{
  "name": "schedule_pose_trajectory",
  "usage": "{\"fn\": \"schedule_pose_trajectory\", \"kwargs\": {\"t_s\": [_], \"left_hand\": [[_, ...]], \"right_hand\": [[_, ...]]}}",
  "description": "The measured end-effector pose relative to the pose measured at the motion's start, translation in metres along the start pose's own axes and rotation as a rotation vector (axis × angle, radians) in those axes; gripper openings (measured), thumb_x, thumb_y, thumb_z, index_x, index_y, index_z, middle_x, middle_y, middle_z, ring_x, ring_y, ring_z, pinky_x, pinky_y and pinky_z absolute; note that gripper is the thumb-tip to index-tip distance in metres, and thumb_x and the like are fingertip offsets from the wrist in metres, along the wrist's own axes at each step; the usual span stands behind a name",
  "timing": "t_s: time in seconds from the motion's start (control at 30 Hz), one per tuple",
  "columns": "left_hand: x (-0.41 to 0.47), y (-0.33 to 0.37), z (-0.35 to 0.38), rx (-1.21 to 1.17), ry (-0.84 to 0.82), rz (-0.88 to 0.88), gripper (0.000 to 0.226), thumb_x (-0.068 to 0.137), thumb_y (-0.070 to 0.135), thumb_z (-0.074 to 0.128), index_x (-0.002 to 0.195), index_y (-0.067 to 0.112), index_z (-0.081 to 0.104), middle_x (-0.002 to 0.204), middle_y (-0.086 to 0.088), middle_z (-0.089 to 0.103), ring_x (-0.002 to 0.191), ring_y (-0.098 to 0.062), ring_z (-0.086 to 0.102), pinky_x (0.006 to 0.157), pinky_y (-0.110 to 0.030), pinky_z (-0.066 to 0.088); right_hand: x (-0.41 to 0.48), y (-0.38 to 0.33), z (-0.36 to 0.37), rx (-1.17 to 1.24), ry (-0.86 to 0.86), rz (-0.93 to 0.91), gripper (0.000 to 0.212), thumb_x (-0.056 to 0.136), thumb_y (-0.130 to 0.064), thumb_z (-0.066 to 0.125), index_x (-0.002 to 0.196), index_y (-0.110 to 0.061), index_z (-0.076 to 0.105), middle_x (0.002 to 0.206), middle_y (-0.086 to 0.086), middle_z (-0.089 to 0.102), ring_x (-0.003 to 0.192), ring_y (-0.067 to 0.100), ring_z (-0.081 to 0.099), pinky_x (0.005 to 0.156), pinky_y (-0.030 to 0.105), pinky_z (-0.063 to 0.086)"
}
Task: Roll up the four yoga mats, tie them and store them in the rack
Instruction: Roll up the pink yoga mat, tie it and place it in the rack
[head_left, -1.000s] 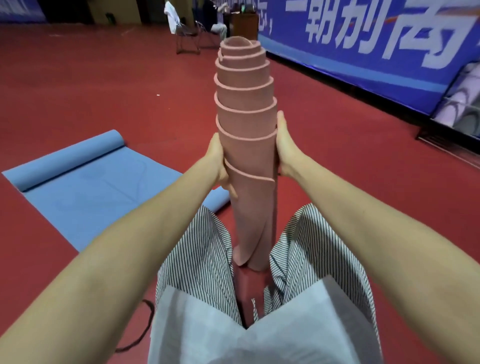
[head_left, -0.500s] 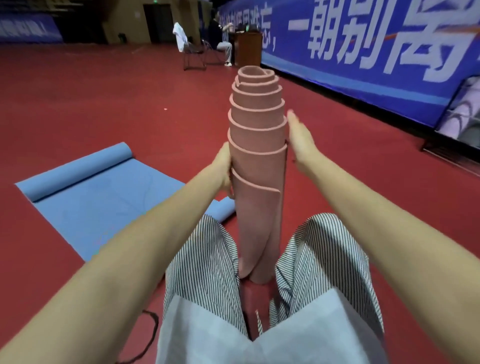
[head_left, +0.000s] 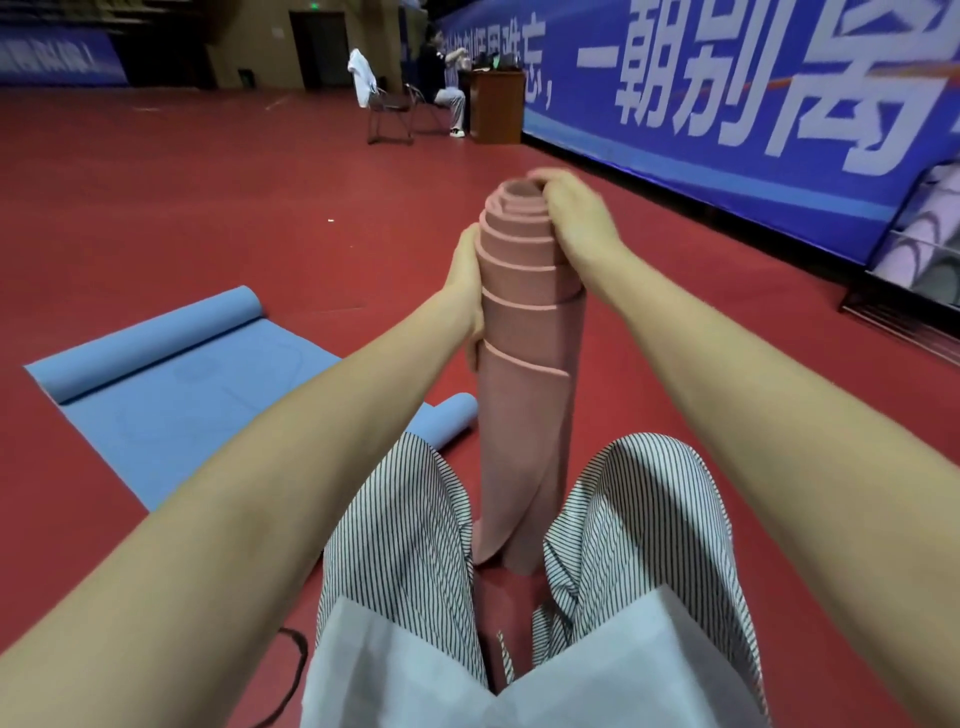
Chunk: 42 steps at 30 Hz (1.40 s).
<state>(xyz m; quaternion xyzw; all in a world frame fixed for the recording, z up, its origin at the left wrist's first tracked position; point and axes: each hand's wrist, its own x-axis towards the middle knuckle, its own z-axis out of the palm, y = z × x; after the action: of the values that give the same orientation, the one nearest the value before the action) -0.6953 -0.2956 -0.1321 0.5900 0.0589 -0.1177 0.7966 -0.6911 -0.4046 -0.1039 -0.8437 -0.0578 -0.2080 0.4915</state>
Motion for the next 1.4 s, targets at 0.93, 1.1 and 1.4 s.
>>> {"fn": "schedule_pose_trajectory", "kwargs": {"t_s": [0.93,1.1,1.4], "left_hand": [[0.003,-0.004,0.002,0.289,-0.038,-0.120,0.022,0.092,0.036,0.055,0.081,0.018,0.059,0.050,-0.007,0.062,0.064,-0.026,0.049,0.056,-0.033,0.038],[0.003,-0.001,0.002,0.177,-0.063,-0.135,0.024,0.090,0.033,0.056,0.076,0.015,0.062,0.050,-0.012,0.064,0.067,-0.033,0.056,0.062,-0.042,0.051],[0.006,0.041,0.013,0.526,-0.104,-0.165,0.037,0.085,0.049,0.061,0.106,0.019,0.063,0.112,-0.016,0.061,0.107,-0.040,0.053,0.089,-0.073,0.033]], "right_hand": [[0.001,0.056,-0.004,0.173,-0.122,0.457,0.059,0.090,-0.040,0.059,0.142,-0.025,0.035,0.131,-0.006,0.049,0.110,0.017,0.054,0.076,0.028,0.046],[0.004,0.048,0.007,0.213,-0.050,0.502,0.032,0.085,-0.026,0.065,0.114,-0.015,0.054,0.103,0.004,0.062,0.081,0.019,0.059,0.056,0.023,0.041],[0.001,0.005,-0.035,0.083,-0.159,0.409,0.063,0.094,-0.037,0.053,0.149,-0.031,0.023,0.150,0.000,0.034,0.126,0.027,0.047,0.083,0.049,0.047]]}}
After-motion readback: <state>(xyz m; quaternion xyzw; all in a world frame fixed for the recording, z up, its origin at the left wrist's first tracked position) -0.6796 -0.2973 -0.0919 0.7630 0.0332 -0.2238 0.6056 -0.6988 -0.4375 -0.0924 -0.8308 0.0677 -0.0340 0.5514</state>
